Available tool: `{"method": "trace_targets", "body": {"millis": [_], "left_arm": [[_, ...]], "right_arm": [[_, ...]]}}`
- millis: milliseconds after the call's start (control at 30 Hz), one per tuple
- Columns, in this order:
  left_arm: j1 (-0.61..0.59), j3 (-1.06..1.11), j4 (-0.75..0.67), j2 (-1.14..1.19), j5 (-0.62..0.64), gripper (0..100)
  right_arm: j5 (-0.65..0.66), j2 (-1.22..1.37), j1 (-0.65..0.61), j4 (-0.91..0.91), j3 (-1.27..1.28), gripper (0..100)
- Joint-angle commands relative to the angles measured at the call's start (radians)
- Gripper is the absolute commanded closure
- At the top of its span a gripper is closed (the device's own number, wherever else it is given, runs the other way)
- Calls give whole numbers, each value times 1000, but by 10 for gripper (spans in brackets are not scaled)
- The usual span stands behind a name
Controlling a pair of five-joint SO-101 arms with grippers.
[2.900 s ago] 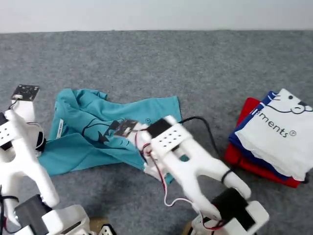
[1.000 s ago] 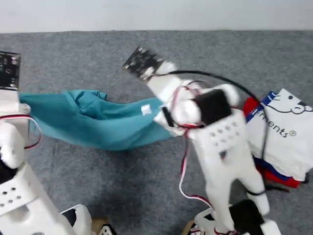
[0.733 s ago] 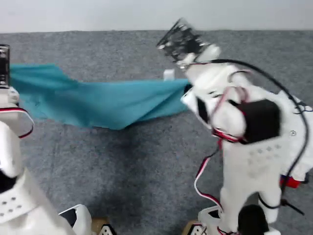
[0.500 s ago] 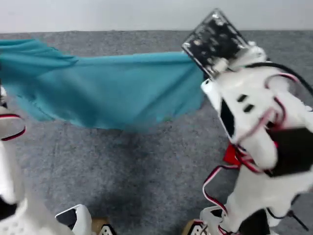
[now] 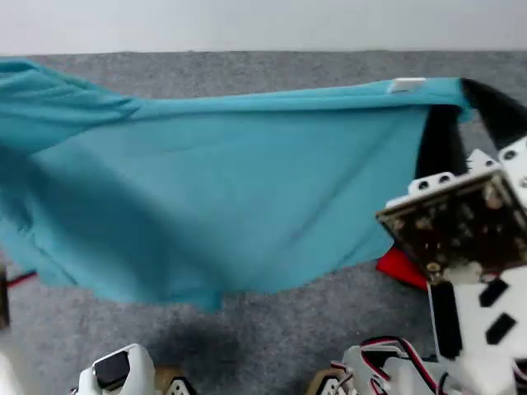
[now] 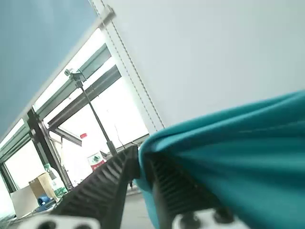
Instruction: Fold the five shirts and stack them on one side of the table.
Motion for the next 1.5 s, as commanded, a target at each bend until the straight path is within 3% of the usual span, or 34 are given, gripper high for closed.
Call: {"method": "trace_targets", "body": {"millis": [0,133,367,533,700,900,1067,1267,1467], "left_arm": [[2,-53,41,-3,8,986],[6,-8,106,18,6,986],[163,334,74,103,-69,986],[219,634,-175,204,-143,986],[224,792,-440,365,-147,986],[224,762,-621,605,-147,986],[226,621,-658,799,-150,986],[227,400,-637,1007,-218,986],[262,252,-427,1034,-219,986]], "right_arm": [[29,5,31,39,8,989],[29,5,31,38,201,989],[31,54,22,-65,743,988],[31,136,22,-378,1028,988],[32,265,22,-687,1117,988],[140,430,22,-952,1115,988],[241,545,13,-1190,1115,988],[344,677,-25,-1451,1115,988],[344,739,-58,-1561,1119,988]]}}
